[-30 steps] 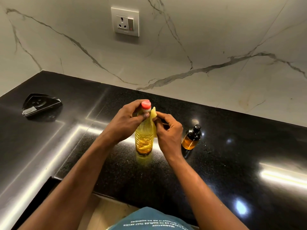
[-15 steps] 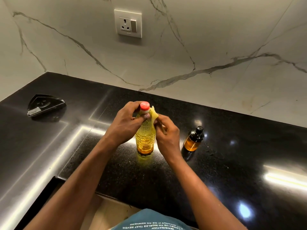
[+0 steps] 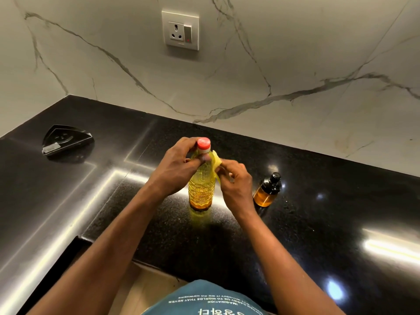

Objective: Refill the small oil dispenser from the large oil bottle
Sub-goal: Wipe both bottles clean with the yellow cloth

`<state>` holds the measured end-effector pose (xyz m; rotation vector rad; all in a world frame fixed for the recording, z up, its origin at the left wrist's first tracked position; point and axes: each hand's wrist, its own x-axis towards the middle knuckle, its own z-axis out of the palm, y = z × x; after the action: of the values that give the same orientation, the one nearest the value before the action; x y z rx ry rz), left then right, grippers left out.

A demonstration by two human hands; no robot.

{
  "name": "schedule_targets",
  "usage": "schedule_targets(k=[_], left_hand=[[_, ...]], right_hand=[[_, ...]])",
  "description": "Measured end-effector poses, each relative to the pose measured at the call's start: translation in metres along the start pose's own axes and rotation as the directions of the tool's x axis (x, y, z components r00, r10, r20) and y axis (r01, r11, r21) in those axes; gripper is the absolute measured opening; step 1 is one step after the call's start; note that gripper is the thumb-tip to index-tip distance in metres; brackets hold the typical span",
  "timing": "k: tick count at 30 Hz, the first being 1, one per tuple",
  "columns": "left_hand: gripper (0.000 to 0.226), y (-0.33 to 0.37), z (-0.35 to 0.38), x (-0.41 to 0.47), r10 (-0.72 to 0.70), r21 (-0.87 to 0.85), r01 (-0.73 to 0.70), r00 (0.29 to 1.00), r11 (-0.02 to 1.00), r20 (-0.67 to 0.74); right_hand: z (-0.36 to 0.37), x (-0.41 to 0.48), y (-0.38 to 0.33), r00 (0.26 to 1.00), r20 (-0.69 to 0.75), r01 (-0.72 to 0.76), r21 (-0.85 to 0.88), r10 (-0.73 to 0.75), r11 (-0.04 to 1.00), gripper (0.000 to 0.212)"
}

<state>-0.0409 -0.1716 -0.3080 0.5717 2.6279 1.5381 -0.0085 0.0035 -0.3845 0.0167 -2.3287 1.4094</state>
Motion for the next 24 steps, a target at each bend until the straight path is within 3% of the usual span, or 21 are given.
schedule_targets(k=[3,8,13,16,19,24], left_hand=[[0.037,0.002,0.001,-0.001,-0.001,-0.006,0.001,1.000,1.000,0.000],[0.038,0.001,-0.003,0.000,-0.009,0.012,0.009,1.000,1.000,0.009],[0.038,0.002,-0.001,0.001,-0.017,0.016,0.017,1.000,1.000,0.008],[0.040,0.003,-0.001,0.001,-0.009,0.014,0.009,1.000,1.000,0.011],[0.042,0.004,-0.003,0.002,-0.012,0.011,0.011,0.999,1.000,0.033],[0.047,0.007,-0.006,0.005,-0.036,0.088,0.030,0.996,0.996,0.076]], right_hand=[[-0.003,0.003,0.000,0.999,0.024,-0.044,-0.001,0.044,0.999,0.018],[-0.006,0.016,-0.018,0.998,0.028,0.054,-0.005,-0.054,0.999,0.021],[-0.003,0.009,0.010,0.992,0.095,-0.087,-0.025,0.089,0.996,0.015],[-0.005,0.014,0.003,0.984,0.096,-0.157,0.091,0.149,0.983,0.022],[-0.003,0.024,-0.012,0.987,0.063,-0.158,0.214,0.148,0.964,0.026],[-0.001,0.026,-0.009,0.988,0.083,-0.141,0.142,0.130,0.980,0.020]])
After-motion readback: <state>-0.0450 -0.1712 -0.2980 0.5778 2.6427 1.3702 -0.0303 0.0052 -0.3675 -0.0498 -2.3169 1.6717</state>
